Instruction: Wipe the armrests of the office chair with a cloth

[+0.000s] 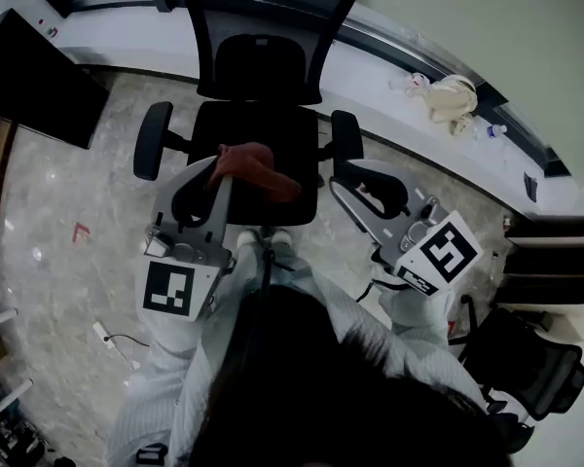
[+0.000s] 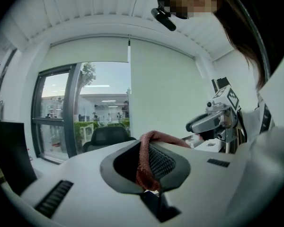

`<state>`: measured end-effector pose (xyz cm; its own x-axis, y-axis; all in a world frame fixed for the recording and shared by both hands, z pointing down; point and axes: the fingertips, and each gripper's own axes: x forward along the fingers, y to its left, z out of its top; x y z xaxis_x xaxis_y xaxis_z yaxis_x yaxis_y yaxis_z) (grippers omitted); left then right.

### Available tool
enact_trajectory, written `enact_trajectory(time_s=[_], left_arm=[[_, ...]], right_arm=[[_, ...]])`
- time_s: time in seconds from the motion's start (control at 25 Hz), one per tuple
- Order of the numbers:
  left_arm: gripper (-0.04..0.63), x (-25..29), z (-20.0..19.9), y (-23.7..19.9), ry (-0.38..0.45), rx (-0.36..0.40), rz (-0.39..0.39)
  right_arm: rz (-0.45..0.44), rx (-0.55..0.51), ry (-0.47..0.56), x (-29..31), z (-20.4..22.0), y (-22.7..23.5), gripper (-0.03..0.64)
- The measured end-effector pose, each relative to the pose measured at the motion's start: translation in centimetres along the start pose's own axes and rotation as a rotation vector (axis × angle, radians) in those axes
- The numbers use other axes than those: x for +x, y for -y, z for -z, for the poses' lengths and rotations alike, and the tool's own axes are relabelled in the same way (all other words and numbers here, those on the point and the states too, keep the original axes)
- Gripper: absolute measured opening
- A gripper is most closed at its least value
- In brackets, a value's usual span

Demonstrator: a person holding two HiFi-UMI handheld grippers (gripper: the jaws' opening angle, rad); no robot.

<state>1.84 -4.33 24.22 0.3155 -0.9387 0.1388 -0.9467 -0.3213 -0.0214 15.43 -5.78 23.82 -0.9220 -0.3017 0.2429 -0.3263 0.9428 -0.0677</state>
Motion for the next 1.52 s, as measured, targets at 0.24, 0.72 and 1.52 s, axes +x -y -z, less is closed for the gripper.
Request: enact_trajectory(time_s=[0.24,0.72,1.52], left_arm=[[0.031,-6.3,0.4,-5.6,0.035,-0.055,-0.238],[0.031,-19.0,2.6,-20.9,0.133,-0.146,-0.476],[0.031,-15.8,8.3,-43.3,-0.071,-0.041,0.06]], right_arm=[[0.05,0.161,0.186,0.8,0.3,1.4,0.002],[0.012,0.185,0.196,13.8,-1.2,-5.5,0.002],[0.451,0.291,0.119,34.8,-2.2,-15.7,0.002]])
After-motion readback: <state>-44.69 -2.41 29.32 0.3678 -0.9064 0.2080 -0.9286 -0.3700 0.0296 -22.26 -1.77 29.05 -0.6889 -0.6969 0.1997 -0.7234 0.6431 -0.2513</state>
